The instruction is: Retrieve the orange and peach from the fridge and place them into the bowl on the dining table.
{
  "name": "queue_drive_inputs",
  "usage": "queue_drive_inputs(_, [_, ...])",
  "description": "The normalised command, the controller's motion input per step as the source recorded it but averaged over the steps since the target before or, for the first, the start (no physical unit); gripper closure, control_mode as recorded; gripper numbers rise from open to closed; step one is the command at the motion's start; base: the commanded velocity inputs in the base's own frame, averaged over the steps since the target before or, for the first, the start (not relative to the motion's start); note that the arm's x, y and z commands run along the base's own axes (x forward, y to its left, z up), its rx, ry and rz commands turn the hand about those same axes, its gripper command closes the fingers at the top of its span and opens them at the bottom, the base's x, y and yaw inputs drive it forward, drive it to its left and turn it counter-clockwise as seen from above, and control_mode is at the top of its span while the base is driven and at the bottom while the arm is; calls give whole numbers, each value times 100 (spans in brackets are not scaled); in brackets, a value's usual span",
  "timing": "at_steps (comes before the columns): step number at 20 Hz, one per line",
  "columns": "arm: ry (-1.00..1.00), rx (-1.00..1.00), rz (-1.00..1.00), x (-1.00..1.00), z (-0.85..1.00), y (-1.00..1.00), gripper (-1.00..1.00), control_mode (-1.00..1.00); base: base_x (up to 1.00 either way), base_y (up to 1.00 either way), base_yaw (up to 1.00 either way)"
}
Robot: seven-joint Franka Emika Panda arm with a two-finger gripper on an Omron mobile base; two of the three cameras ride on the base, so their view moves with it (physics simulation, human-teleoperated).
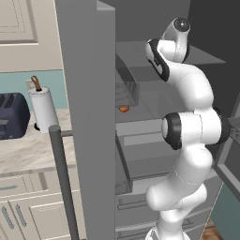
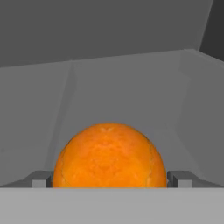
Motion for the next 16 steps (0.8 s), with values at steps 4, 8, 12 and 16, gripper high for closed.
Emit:
queue_drive_inputs(4, [1,0,0,15,-18,0,100,-100,0,0,0])
queue_drive_inputs(8, [0,0,0,11,-9,0,100,-100,0,0,0])
queue_drive_inputs(12, [0,0,0,0,0,0,100,-100,0,0,0])
queue_drive_inputs(16, [-4,0,0,-55,0,0,100,-100,0,0,0])
